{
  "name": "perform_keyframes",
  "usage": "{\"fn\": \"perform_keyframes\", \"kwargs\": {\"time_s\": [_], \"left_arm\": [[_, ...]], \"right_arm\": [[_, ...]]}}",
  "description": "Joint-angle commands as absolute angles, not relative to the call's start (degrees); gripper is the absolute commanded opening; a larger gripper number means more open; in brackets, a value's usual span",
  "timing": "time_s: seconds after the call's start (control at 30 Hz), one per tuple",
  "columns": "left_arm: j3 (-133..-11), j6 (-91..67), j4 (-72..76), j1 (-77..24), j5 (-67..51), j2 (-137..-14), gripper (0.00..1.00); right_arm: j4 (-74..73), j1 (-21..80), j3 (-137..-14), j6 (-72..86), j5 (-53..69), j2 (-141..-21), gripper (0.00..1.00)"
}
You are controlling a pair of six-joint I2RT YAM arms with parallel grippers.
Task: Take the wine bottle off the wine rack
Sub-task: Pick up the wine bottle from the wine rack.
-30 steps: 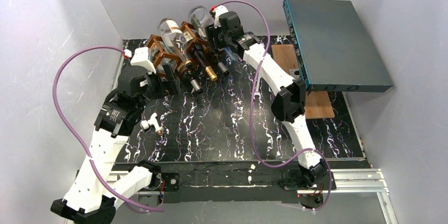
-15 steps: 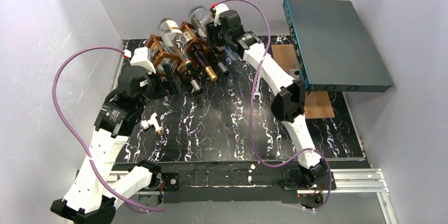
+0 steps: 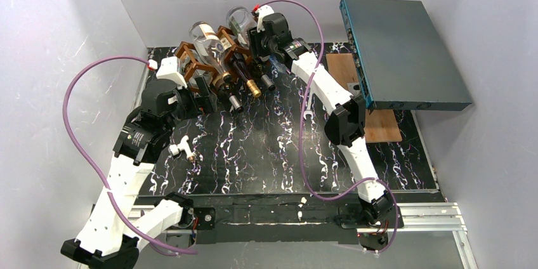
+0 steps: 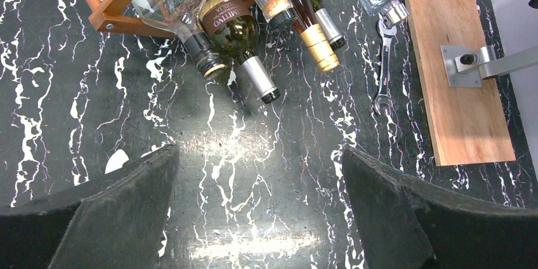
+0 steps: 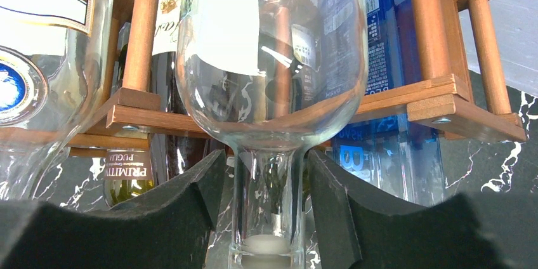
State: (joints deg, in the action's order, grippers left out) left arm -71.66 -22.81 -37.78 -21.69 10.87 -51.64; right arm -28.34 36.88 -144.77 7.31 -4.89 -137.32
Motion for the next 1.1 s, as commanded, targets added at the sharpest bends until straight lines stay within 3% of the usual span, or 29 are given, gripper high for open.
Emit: {"fn": "perform_keyframes", "kwargs": {"time_s": [0.0,0.17,0.57,0.87,1.07], "left_arm": [[-71.6,-23.1,-37.5,-21.5,10.2,-51.3,0.99],[-71.6,-23.2,-37.5,-21.4,10.2,-51.2,0.99],[-71.8,-23.5,-37.4,-21.5,9.8,-51.4,0.99],[-72.2,-23.5,-37.4,-21.5,9.4,-51.8,0.99],[-72.0,-23.8,-37.4,-21.5,9.1,-51.2,0.99]], "right_arm": [[-25.2,37.1,-148.0,7.2,-5.9,-138.1,0.56],[-25.2,37.2,-148.3,7.2,-5.7,-138.0,0.52],[-24.9,37.1,-148.8,7.0,-5.9,-138.8,0.54],[-25.8,37.2,-150.1,5.9,-5.7,-138.6,0.15],[-26.9,37.2,-151.6,5.1,-4.6,-136.6,0.01]]}}
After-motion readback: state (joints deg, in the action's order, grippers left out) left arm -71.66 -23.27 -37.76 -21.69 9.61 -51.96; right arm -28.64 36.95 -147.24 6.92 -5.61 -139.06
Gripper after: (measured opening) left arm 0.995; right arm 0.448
